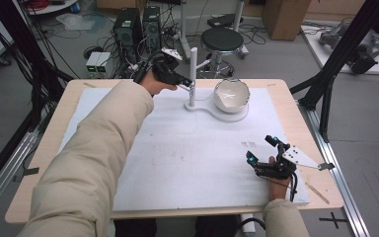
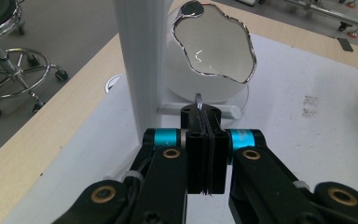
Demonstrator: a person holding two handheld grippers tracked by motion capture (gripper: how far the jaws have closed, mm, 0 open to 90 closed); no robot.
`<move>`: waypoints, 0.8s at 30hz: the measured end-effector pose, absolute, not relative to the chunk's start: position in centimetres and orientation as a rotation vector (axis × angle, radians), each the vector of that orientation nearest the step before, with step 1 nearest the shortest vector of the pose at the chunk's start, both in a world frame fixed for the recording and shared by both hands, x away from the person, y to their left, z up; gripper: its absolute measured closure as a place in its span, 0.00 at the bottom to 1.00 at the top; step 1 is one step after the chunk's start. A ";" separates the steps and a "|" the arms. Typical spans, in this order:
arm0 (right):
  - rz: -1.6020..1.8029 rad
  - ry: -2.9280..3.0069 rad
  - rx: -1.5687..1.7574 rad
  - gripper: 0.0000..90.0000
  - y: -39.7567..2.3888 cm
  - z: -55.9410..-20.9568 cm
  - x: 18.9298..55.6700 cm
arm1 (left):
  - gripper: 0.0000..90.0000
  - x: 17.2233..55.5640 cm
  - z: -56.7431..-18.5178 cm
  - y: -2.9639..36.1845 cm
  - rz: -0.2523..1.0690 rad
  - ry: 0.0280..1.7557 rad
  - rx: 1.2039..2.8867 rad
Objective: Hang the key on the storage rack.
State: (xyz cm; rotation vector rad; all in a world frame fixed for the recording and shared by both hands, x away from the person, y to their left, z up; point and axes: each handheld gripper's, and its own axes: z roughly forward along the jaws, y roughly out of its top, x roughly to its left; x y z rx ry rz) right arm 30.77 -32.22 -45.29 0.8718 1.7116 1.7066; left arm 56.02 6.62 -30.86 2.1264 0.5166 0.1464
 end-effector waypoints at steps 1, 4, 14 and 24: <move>1.707 1.712 0.872 0.01 -32.2 -45.3 30.8 | 0.99 56.0 -30.9 6.6 0.149 0.520 2.126; 1.707 1.712 0.871 0.01 -32.2 -45.3 30.8 | 0.99 56.1 -31.0 6.6 0.160 0.531 2.127; 1.707 1.711 0.874 0.01 -32.2 -45.3 30.8 | 0.98 56.4 -31.4 6.5 0.167 0.556 2.134; 1.701 1.715 0.878 0.01 -32.2 -45.3 30.8 | 0.90 56.7 -31.6 6.8 0.164 0.573 2.112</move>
